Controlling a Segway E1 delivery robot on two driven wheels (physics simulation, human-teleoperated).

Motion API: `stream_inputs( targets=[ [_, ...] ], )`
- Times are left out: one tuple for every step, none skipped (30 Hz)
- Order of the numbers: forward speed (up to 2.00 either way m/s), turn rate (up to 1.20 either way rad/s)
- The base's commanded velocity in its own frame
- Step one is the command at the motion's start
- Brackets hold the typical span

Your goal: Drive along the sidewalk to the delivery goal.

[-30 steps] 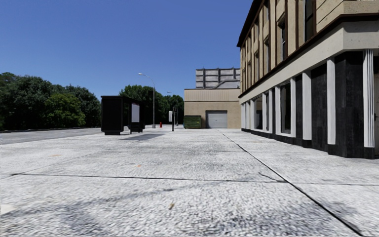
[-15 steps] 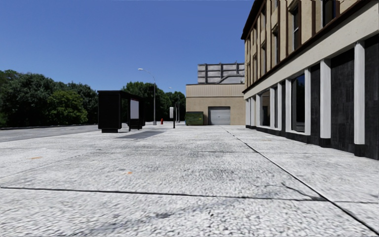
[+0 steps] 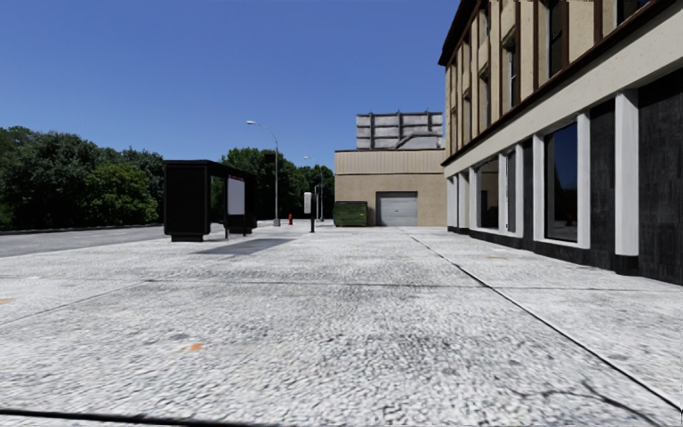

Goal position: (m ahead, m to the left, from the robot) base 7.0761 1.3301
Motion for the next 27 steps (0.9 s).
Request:
stream_inputs(
  targets=[
    [2.0,0.0],
    [2.0,0.0],
    [2.0,0.0],
    [2.0,0.0],
    [1.95,0.0],
    [2.0,0.0],
    [2.0,0.0],
    [2.0,0.0],
    [2.0,0.0],
    [2.0,0.0],
    [2.0,0.0],
    [2.0,0.0],
    [2.0,0.0],
    [2.0,0.0],
    [2.0,0.0],
    [2.0,0.0],
    [2.0,0.0],
    [2.0,0.0],
    [2.0,0.0],
    [2.0,0.13],
    [2.0,0.13],
    [2.0,0.23],
    [2.0,0.28],
    [2.0,0.32],
    [2.0,0.35],
    [2.0,0.36],
    [2.0,0.37]
  ],
)
